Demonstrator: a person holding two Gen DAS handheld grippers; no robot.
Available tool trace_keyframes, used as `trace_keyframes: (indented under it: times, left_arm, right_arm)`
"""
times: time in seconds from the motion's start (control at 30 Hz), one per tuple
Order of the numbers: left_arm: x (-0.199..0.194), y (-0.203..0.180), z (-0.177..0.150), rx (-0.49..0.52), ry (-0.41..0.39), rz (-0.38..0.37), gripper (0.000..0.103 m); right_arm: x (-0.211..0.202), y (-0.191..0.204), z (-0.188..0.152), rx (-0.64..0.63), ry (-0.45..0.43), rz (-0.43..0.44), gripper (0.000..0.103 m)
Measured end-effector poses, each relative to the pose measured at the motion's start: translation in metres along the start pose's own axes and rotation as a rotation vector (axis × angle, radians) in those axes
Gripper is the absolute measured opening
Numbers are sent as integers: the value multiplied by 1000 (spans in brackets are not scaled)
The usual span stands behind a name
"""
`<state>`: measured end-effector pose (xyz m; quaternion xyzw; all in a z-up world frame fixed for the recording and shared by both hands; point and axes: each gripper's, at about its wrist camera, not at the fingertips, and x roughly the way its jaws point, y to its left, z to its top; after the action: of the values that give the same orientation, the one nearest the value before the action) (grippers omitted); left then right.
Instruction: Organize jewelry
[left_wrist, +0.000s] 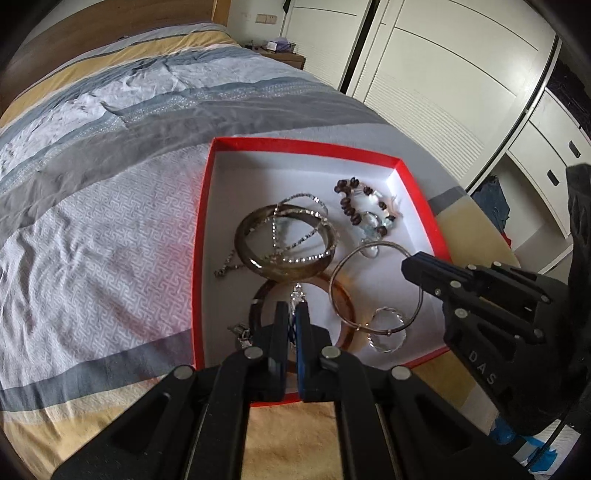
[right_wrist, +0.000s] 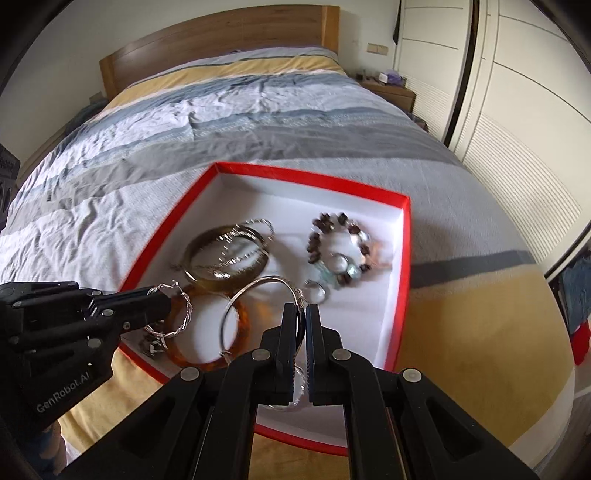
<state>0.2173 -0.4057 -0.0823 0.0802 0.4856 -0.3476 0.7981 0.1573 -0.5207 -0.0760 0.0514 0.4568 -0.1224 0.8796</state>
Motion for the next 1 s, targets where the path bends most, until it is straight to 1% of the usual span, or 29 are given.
trace_keyframes:
  times: [0.1, 0.3, 0.37, 0.4, 0.47, 0.5, 0.53, 0.57, 0.63, 0.7, 0.77, 0.87, 1.0]
  left_arm:
    - [12, 1, -5, 10, 24, 35, 3]
    - [19, 8, -10, -15, 54, 37, 5]
    - [18, 12, -11, -36, 58, 20, 5]
    - [16, 14, -11, -44, 58, 12, 6]
    - [11, 16, -9, -50, 51, -1, 13]
    - [7, 16, -9, -52, 46, -6, 19]
    - [1, 15, -8, -53, 37, -9, 24]
    - [-4, 14, -8, -53, 29, -9, 26]
    - [-17, 12, -8, -52, 13, -9, 27]
    - [-30, 11, -8, -49, 0, -14, 29]
    - [-46, 10, -9, -51, -16, -14, 30]
    - [-75, 11, -10, -57, -49, -9, 31]
    - [-124, 13, -15, -58, -113, 37, 32]
  right_arm:
    - [6, -7, -6, 8, 10, -16, 4]
    - [12, -11, -10, -5, 28, -52, 4]
    - [11, -11, -11, -5, 31, -51, 4]
    - [9, -11, -11, -4, 29, -53, 5]
    - [4, -13, -12, 5, 23, -54, 5]
    - [1, -13, -12, 11, 21, -55, 6]
    - [-1, -14, -12, 17, 18, -56, 8]
    - [-6, -14, -13, 27, 13, -52, 12]
    - [-15, -14, -15, 43, 5, -49, 19]
    - [-25, -12, -17, 55, -1, -47, 28]
    - [-38, -10, -19, 72, -14, -43, 32]
    - [-61, -4, -22, 79, -30, -39, 34]
    - [-100, 5, -22, 88, -72, -25, 39]
